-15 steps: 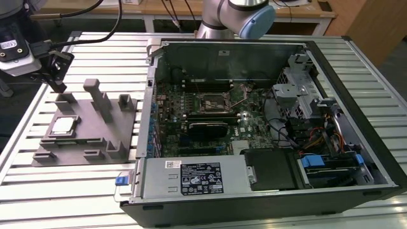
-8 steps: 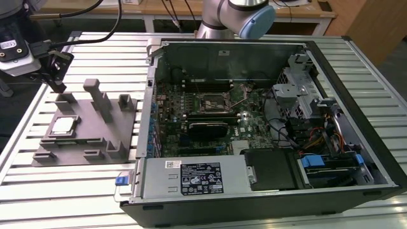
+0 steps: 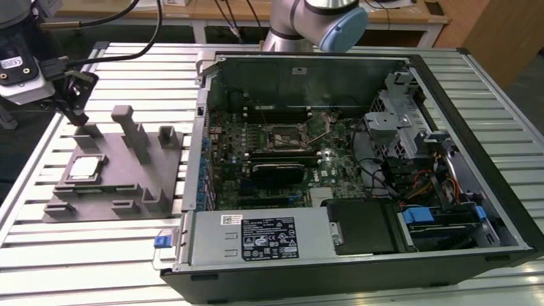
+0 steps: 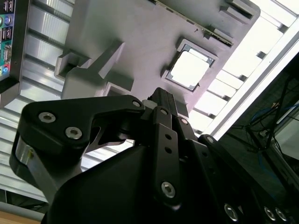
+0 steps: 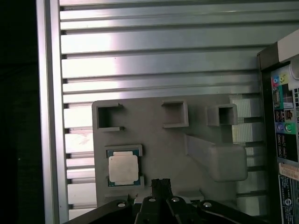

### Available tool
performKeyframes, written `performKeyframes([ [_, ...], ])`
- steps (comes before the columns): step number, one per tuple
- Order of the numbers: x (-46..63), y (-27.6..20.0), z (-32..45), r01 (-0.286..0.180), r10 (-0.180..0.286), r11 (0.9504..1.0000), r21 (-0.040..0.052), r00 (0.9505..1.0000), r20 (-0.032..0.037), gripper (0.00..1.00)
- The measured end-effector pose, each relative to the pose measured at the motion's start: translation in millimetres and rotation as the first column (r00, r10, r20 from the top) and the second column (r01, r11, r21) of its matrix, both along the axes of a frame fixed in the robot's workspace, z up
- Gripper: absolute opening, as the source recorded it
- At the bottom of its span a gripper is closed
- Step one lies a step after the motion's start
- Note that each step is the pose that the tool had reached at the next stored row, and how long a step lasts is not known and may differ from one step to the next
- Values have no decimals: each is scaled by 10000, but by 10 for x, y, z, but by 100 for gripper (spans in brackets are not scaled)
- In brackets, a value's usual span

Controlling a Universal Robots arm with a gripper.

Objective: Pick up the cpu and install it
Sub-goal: 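Pick up the cpu and move it towards the insertion slot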

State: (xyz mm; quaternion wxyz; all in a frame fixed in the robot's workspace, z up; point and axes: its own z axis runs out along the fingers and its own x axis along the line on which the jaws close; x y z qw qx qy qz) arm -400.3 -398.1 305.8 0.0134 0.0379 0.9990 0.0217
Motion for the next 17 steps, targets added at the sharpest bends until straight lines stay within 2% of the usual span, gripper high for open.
performKeyframes([
  [17,-132,-23,-141,-2,2,10000,2,10000,3,11],
])
